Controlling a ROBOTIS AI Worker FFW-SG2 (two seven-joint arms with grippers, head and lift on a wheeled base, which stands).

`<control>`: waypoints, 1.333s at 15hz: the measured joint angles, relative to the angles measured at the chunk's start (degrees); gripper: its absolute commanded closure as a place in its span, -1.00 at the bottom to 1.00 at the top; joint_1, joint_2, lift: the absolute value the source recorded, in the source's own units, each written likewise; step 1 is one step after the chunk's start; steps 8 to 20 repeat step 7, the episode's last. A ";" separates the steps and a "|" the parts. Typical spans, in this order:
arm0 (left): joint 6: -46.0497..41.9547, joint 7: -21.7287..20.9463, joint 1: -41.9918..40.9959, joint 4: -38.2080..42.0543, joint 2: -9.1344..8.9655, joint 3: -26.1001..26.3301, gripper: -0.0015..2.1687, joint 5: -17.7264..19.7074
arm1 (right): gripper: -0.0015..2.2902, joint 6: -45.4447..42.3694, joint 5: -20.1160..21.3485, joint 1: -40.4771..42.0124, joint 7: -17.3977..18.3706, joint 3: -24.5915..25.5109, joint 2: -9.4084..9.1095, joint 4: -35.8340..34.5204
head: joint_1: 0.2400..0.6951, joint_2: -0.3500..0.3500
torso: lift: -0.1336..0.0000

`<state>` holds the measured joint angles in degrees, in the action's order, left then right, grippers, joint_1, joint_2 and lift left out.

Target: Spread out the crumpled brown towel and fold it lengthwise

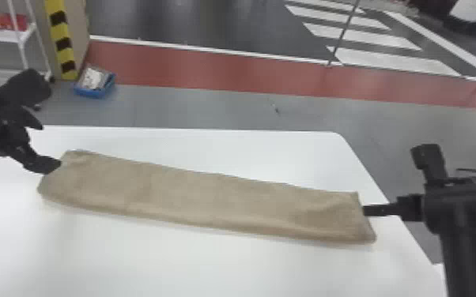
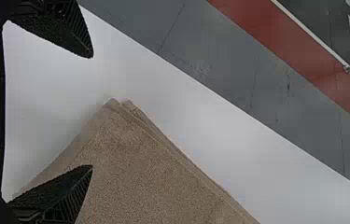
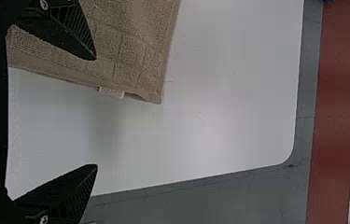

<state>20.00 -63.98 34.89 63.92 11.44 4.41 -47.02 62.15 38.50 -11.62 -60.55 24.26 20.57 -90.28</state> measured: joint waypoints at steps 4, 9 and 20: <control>0.00 -0.18 -0.56 0.87 0.19 -0.19 -0.97 0.00 | -0.94 0.04 0.00 0.05 -0.01 0.07 -0.09 -0.07 | 1.00 -0.80 | -0.86; 0.07 -0.31 -0.91 1.35 0.26 -0.19 -0.97 0.00 | -0.94 0.05 0.00 0.27 -0.01 0.11 -0.09 -0.07 | 1.00 -0.80 | -0.86; 0.07 -0.31 -0.91 1.35 0.26 -0.19 -0.97 0.00 | -0.94 0.05 0.00 0.27 -0.01 0.11 -0.09 -0.07 | 1.00 -0.80 | -0.86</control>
